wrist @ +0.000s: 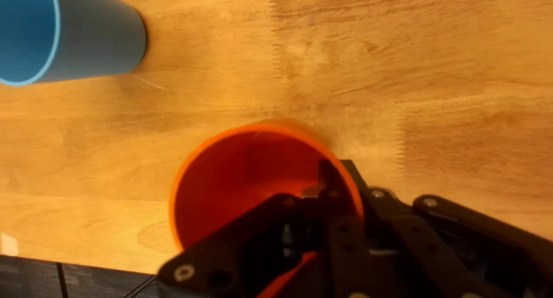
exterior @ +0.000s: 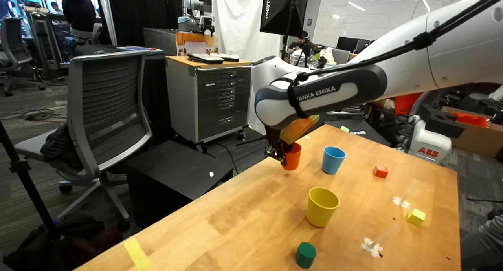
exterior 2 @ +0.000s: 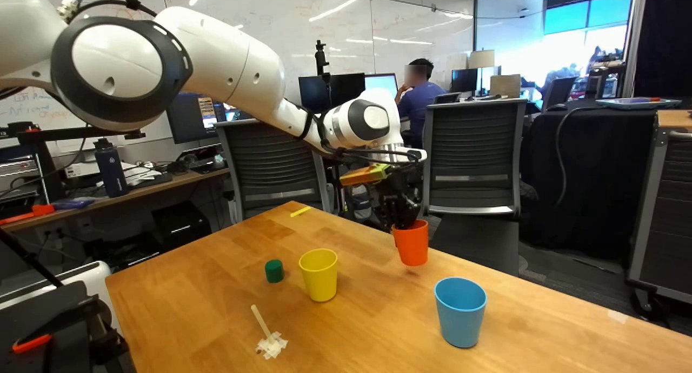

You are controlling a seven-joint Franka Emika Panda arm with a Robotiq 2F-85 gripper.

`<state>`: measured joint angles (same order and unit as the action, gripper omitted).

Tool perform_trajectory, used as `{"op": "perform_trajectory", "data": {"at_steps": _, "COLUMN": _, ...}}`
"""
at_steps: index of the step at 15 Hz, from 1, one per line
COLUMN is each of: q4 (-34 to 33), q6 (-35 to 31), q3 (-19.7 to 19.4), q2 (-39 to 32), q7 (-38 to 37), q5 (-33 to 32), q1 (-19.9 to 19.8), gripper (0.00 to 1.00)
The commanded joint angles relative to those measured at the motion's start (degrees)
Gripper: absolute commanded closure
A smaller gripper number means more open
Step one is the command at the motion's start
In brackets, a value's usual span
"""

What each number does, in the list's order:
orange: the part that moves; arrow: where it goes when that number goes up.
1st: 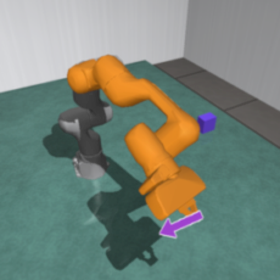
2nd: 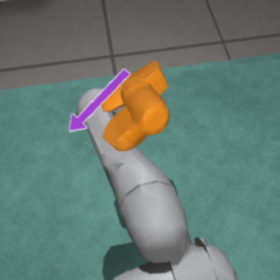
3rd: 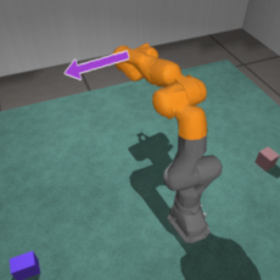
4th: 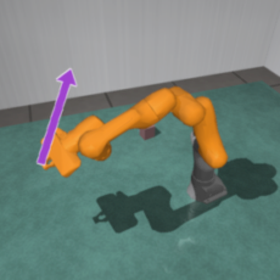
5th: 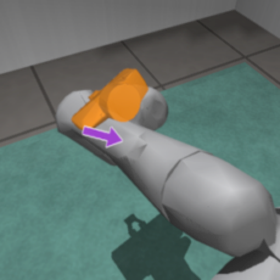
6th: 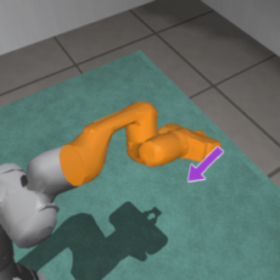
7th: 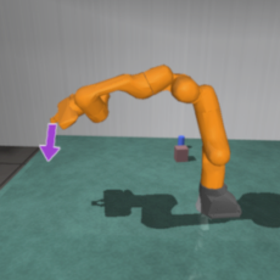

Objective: Put the orange cup into the blue cup then the yellow cup into the orange cup

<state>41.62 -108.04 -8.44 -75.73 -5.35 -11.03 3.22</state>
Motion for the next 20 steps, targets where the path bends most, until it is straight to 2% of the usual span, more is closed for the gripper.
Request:
{"op": "perform_trajectory", "data": {"at_steps": 1, "q4": 2.2, "q6": 1.15, "q3": -0.2, "q2": 5.36, "q7": 1.15, "q5": -0.18, "q1": -0.34, "gripper": 0.99}}
{"op": "perform_trajectory", "data": {"at_steps": 7, "q4": 8.1, "q6": 1.24, "q3": -1.32, "q2": 14.72, "q7": -0.96, "q5": 0.57, "q1": -3.72, "gripper": 0.99}}
{"op": "perform_trajectory", "data": {"at_steps": 12, "q4": 19.12, "q6": -0.8, "q3": -1.56, "q2": 21.9, "q7": -3.94, "q5": 1.17, "q1": -6.92, "gripper": 0.99}}
{"op": "perform_trajectory", "data": {"at_steps": 20, "q4": 36.01, "q6": -5.89, "q3": -1.23, "q2": 27.4, "q7": -5.78, "q5": 0.0, "q1": -5.92, "gripper": 0.99}}
